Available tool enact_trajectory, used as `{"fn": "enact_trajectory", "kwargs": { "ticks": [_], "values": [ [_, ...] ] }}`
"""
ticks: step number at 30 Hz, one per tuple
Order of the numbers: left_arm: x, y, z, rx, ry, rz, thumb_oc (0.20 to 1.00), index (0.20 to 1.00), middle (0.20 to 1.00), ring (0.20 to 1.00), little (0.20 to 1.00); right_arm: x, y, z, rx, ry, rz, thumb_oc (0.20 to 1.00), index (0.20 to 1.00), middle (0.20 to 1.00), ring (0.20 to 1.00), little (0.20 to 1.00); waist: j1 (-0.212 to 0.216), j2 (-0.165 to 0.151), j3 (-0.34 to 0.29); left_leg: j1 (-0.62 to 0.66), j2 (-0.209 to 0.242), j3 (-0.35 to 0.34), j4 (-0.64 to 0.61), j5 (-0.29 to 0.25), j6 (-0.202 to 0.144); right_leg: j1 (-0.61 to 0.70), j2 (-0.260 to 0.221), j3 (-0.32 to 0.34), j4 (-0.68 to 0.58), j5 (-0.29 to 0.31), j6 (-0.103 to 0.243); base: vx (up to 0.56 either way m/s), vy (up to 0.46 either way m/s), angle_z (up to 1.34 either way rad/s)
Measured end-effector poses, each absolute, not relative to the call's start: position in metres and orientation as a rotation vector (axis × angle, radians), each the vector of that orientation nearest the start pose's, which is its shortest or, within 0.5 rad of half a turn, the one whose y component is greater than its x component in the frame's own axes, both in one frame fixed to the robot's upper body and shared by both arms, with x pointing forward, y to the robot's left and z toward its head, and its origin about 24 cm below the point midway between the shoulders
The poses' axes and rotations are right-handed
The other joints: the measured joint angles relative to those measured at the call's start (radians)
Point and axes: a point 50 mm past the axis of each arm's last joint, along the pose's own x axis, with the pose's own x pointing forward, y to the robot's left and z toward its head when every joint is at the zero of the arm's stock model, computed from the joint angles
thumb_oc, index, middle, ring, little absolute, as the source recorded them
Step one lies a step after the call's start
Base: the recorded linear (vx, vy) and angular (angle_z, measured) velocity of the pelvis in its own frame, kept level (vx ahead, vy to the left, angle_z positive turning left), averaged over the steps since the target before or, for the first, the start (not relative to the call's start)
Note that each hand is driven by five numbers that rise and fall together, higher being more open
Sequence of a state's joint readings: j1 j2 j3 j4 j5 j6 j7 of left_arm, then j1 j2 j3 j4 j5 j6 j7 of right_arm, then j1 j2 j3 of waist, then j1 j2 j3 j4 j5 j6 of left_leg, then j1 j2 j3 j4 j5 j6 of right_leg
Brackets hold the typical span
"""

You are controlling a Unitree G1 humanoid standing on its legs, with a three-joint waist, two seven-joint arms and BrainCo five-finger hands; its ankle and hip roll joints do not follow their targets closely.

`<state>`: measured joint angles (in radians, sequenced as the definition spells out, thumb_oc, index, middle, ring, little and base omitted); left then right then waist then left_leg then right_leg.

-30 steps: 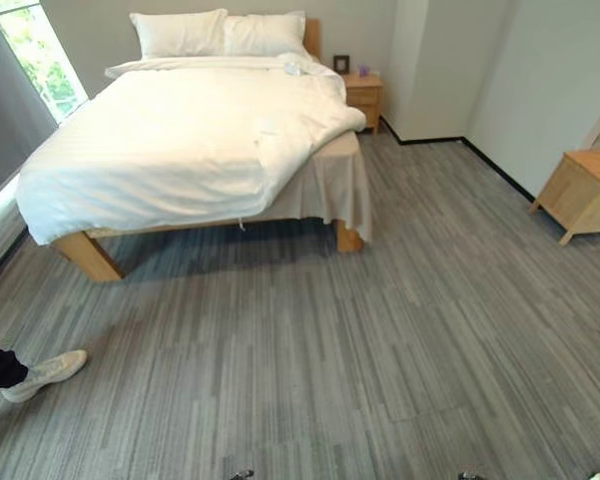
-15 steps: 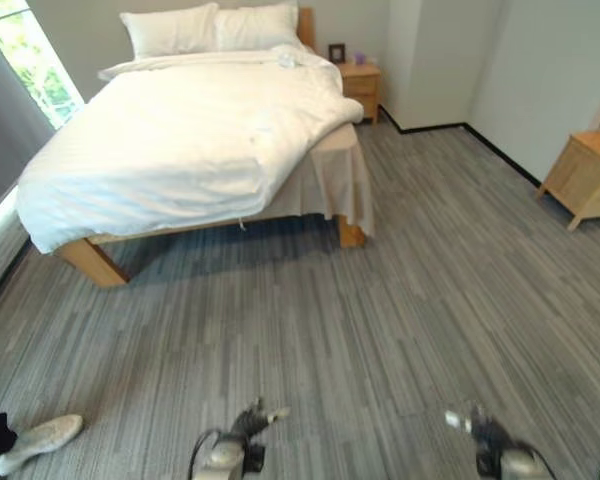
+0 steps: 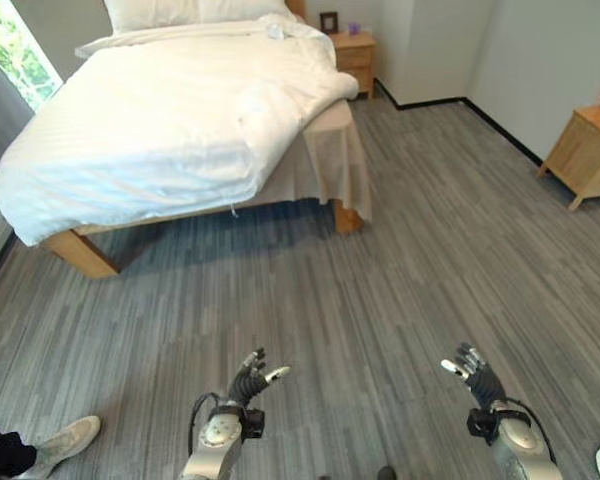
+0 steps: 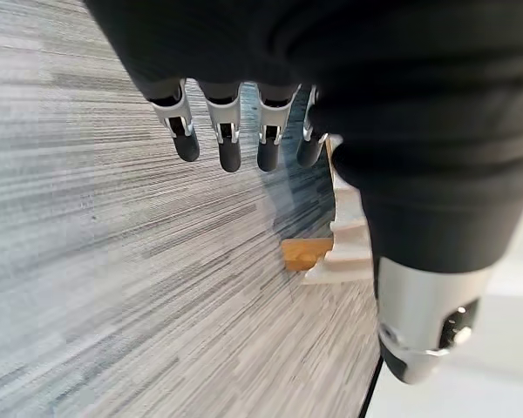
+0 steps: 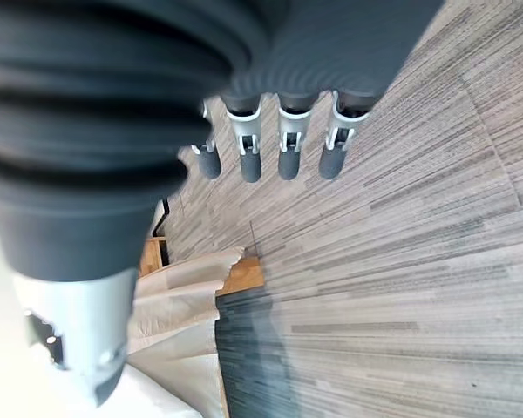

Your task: Making the bed.

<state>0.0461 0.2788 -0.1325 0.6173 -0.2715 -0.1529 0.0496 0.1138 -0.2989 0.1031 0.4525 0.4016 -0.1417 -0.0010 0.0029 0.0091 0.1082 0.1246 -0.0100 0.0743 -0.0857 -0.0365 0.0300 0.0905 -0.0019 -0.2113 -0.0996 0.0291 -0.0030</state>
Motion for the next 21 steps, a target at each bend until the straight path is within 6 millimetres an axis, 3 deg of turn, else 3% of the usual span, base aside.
{"fn": "enact_trajectory", "kwargs": {
  "ticks": [6,10,12,13,14,15,16,18,19,20,21],
  "values": [
    [0.212,0.221,-0.064,0.040,0.433,0.146,1.000,1.000,1.000,1.000,1.000,0.231,-0.213,-0.037,0.044,0.310,-0.068,1.000,1.000,1.000,1.000,1.000,0.019,0.004,0.025,-0.035,0.004,0.040,0.004,0.003,0.005,-0.076,-0.002,0.041,0.057,-0.009,0.012,-0.06,0.107,-0.23],
    [0.245,0.216,-0.042,0.052,0.335,0.138,1.000,1.000,1.000,1.000,1.000,0.250,-0.212,-0.020,-0.026,0.250,-0.038,1.000,1.000,1.000,1.000,1.000,0.020,0.021,0.087,-0.069,-0.001,0.052,0.020,0.014,0.023,-0.264,-0.032,0.051,0.373,-0.057,0.073,0.05,0.162,-0.15],
    [0.257,0.218,-0.031,0.062,0.296,0.143,1.000,1.000,1.000,1.000,1.000,0.251,-0.209,-0.020,-0.023,0.248,-0.029,1.000,1.000,1.000,1.000,1.000,0.021,0.008,0.125,-0.038,-0.006,0.067,0.022,-0.001,0.039,-0.389,-0.093,0.013,0.666,-0.077,0.109,0.21,0.016,-0.05],
    [0.257,0.219,-0.031,0.066,0.294,0.145,1.000,1.000,1.000,1.000,1.000,0.246,-0.208,-0.024,-0.025,0.267,-0.021,1.000,1.000,1.000,1.000,1.000,0.009,-0.009,0.127,-0.020,-0.022,0.064,0.025,-0.015,0.045,-0.433,-0.136,0.007,0.744,-0.104,0.115,0.48,-0.093,-0.01],
    [0.250,0.224,-0.036,0.064,0.314,0.172,1.000,1.000,1.000,1.000,1.000,0.238,-0.207,-0.026,-0.023,0.271,-0.011,1.000,1.000,1.000,1.000,1.000,-0.005,-0.023,0.124,-0.010,-0.043,0.065,0.026,-0.041,0.043,-0.488,-0.205,0.005,0.716,-0.103,0.128,0.38,-0.105,0.01],
    [0.248,0.226,-0.038,0.066,0.328,0.185,1.000,1.000,1.000,1.000,1.000,0.236,-0.207,-0.027,-0.028,0.274,-0.011,1.000,1.000,1.000,1.000,1.000,-0.013,-0.030,0.120,-0.006,-0.043,0.064,0.028,-0.046,0.039,-0.490,-0.218,0.005,0.613,-0.100,0.132,0.52,-0.204,0.00],
    [0.247,0.230,-0.039,0.076,0.336,0.194,1.000,1.000,1.000,1.000,1.000,0.235,-0.207,-0.028,-0.039,0.280,-0.010,1.000,1.000,1.000,1.000,1.000,-0.027,-0.032,0.119,-0.013,-0.043,0.054,0.028,-0.049,0.036,-0.488,-0.221,0.014,0.479,-0.091,0.140,0.42,-0.196,0.13],
    [0.248,0.232,-0.039,0.078,0.338,0.207,1.000,1.000,1.000,1.000,1.000,0.230,-0.209,-0.032,-0.044,0.295,-0.021,1.000,1.000,1.000,1.000,1.000,-0.052,-0.042,0.117,-0.014,-0.037,0.038,0.031,-0.057,0.016,-0.496,-0.211,0.052,0.325,-0.068,0.166,0.49,-0.236,0.29],
    [0.253,0.232,-0.038,0.082,0.335,0.213,1.000,1.000,1.000,1.000,1.000,0.228,-0.211,-0.035,-0.025,0.305,-0.050,1.000,1.000,1.000,1.000,1.000,-0.076,-0.042,0.109,-0.047,-0.023,-0.003,0.067,-0.089,0.007,-0.468,-0.191,0.087,0.150,-0.061,0.186,0.43,-0.221,0.36],
    [0.253,0.232,-0.038,0.082,0.335,0.213,1.000,1.000,1.000,1.000,1.000,0.228,-0.211,-0.035,-0.025,0.305,-0.050,1.000,1.000,1.000,1.000,1.000,-0.076,-0.042,0.109,-0.047,-0.023,-0.003,0.067,-0.089,0.007,-0.468,-0.191,0.087,0.150,-0.061,0.186,0.31,-0.156,0.70],
    [0.258,0.231,-0.035,0.081,0.325,0.211,1.000,1.000,1.000,1.000,1.000,0.228,-0.210,-0.034,-0.007,0.299,-0.071,1.000,1.000,1.000,1.000,1.000,-0.096,-0.056,0.103,-0.046,-0.003,-0.037,0.068,-0.102,-0.008,-0.458,-0.170,0.076,0.077,-0.005,0.181,0.41,-0.250,0.59]
  ]
}}
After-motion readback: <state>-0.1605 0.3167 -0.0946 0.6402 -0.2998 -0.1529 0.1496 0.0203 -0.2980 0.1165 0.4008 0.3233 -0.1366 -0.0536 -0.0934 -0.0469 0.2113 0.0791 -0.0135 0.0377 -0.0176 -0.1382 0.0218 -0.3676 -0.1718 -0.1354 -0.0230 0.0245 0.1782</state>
